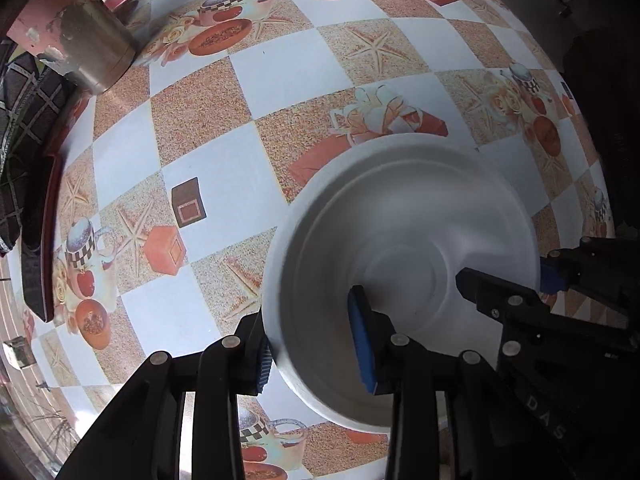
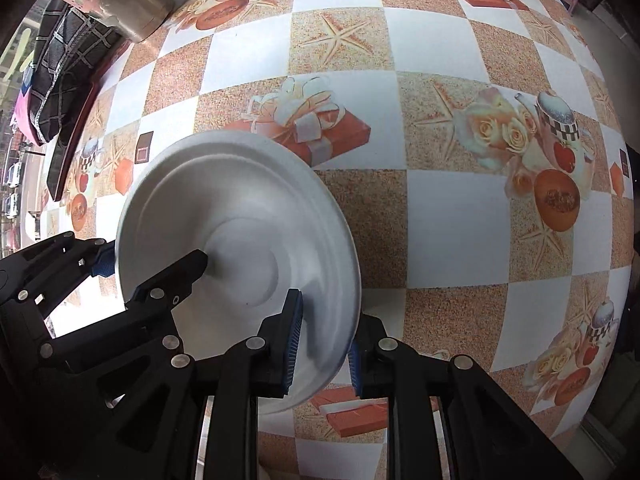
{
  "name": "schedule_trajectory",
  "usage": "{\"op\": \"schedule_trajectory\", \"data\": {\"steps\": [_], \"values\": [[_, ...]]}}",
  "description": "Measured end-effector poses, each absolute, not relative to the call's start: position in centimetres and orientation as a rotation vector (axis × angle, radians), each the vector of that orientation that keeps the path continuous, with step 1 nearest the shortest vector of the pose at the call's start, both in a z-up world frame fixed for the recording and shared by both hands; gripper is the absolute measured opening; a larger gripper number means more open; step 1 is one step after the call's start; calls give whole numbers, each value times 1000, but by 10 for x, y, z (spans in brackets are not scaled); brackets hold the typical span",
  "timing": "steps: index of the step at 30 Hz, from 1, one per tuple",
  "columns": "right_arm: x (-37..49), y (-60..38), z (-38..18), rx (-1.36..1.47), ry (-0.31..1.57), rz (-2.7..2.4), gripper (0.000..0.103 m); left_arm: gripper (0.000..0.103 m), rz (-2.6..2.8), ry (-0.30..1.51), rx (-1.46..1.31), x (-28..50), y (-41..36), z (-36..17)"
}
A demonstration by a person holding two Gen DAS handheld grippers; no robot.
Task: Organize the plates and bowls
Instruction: 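Carry the third bowl with both grippers and lower it onto the bowl stack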
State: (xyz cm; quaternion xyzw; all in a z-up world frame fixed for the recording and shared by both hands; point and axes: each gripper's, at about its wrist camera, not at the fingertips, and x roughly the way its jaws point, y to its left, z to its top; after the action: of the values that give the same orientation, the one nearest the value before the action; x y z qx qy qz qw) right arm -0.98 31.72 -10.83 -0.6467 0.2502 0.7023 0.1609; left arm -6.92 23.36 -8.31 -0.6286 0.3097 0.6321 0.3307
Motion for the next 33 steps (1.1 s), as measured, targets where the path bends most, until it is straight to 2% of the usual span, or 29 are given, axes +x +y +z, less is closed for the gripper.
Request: {"op": "schedule_trajectory", "data": {"steps": [16,33], "values": [[14,233,-131,-1970,677,1980,23,38,1645,797,-1717,-27,144,-89],[17,249,-131,-1970,705,1967,23,41,1658,787,-1732,-27,158,-83]]}}
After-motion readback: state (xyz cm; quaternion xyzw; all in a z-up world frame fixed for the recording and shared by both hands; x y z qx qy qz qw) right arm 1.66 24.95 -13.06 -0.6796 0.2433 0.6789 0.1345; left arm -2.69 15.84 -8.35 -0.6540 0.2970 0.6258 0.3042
